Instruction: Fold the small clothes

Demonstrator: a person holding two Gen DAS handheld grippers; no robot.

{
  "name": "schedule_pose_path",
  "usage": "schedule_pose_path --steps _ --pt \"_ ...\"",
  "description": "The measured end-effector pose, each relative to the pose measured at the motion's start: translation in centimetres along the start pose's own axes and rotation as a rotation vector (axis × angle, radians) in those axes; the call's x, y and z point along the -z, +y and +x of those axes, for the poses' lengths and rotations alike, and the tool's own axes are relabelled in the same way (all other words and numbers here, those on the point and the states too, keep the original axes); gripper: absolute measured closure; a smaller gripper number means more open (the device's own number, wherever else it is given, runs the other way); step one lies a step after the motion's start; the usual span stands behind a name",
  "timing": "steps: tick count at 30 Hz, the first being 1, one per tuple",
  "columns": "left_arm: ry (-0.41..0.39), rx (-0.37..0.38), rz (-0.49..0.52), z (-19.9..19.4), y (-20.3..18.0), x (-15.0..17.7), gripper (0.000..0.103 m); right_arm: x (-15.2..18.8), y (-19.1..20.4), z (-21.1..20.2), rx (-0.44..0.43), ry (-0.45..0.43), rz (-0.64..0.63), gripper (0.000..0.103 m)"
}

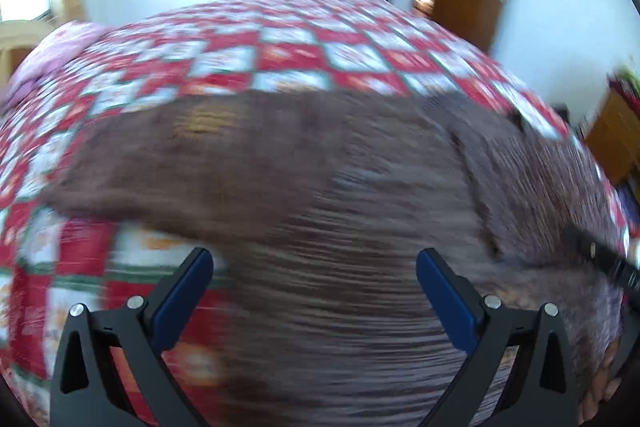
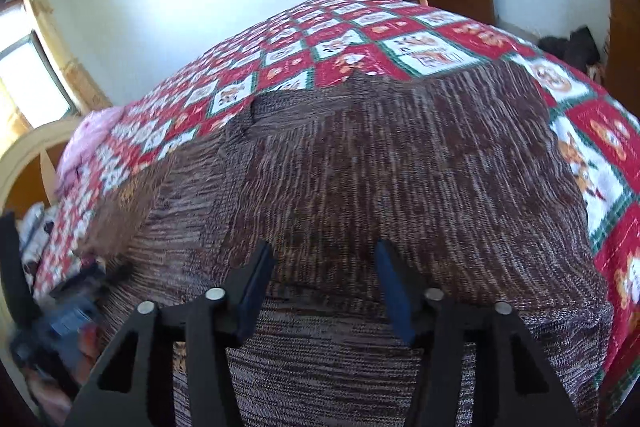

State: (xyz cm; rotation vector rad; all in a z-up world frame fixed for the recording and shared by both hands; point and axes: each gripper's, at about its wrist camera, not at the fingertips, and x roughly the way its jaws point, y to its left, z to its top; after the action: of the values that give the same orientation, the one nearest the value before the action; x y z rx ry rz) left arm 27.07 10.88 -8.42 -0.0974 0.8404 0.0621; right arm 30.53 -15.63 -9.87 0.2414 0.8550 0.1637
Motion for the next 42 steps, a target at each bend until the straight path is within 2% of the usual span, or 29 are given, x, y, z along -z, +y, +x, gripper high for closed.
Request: schedule_pose_path --steps 2,4,6,8,11,12,14,16,17,19,20,21,22,25,29,32,34,37,40,42 --pt "-0.054 -0.068 -0.079 -1.2 3.7 -1.0 0.0 0.0 0.3 0.0 0.009 -0.002 -0.015 0.045" --pt "-0.117 -0.174 -0.197 -2.2 8.7 -2.4 0.0 0.0 0.0 -0.2 -0.004 -0.006 -0.002 0.045" --pt "-0.107 -0.215 -0.291 -2.0 12.2 -3.1 0.003 -0.1 -0.5 -0.2 -0.03 -0.006 0.028 0.045" --pt "-0.078 -0.204 -0.418 -1.2 16.0 -3.5 0.015 -0.1 -0.9 -0.3 -0.048 -0.006 0.049 0.045" --pt "-0.032 -0.199 -0.574 0.9 19.7 -3.4 0.023 -0.1 -0.9 -0.4 -0.054 -0.008 0.058 0.045" --pt "-0.019 -0.197 -0.599 1.6 20.1 -3.4 0.025 -0.1 -0.9 -0.4 -0.052 -0.008 0.056 0.045" --pt "0.022 -0.18 -0.63 3.2 20.6 -3.2 0.04 -0.1 -0.7 -0.4 -0.046 -0.009 0.049 0.045" --pt "0.055 -0.155 -0.662 5.0 20.9 -3.0 0.046 -0.1 -0.7 -0.3 -0.044 -0.008 0.046 0.045" --pt "0.038 -0.168 -0.663 5.0 20.8 -2.9 0.049 -0.1 -0.7 -0.3 -0.045 -0.008 0.047 0.045" --pt "0.025 -0.187 -0.644 5.2 20.1 -3.2 0.051 -0.1 -0.8 -0.3 -0.048 -0.008 0.05 0.045" --pt "0.021 -0.193 -0.636 5.2 20.0 -3.3 0.058 0.0 -0.8 -0.3 -0.049 -0.008 0.052 0.045" --pt "0.009 -0.192 -0.622 5.4 19.8 -3.3 0.07 0.0 -0.8 -0.3 -0.05 -0.008 0.052 0.045" --pt "0.015 -0.163 -0.619 5.6 19.8 -3.4 0.094 -0.1 -0.8 -0.3 -0.05 -0.008 0.053 0.045" --pt "0.018 -0.16 -0.612 5.7 19.8 -3.9 0.095 -0.1 -0.9 -0.3 -0.054 -0.009 0.056 0.045" --pt "-0.03 -0.13 -0.543 4.6 17.5 -5.7 0.095 -0.1 -1.0 -0.4 -0.065 -0.01 0.068 0.045" --pt "-0.096 -0.115 -0.417 3.0 13.3 -7.5 0.095 0.0 -1.2 -0.4 -0.071 -0.012 0.076 0.045" --pt "-0.138 -0.078 -0.321 1.8 9.5 -8.4 0.095 0.0 -1.2 -0.4 -0.075 -0.013 0.08 0.045" --pt "-0.181 0.022 -0.165 -0.3 2.8 -8.2 0.095 0.0 -1.3 -0.4 -0.08 -0.014 0.084 0.045" --pt "-0.183 0.103 -0.029 -1.4 -3.0 -6.7 0.095 0.0 -1.4 -0.4 -0.084 -0.014 0.089 0.045" --pt "-0.143 0.162 0.022 -1.0 -5.9 -5.2 0.095 0.1 -1.4 -0.5 -0.088 -0.014 0.093 0.045"
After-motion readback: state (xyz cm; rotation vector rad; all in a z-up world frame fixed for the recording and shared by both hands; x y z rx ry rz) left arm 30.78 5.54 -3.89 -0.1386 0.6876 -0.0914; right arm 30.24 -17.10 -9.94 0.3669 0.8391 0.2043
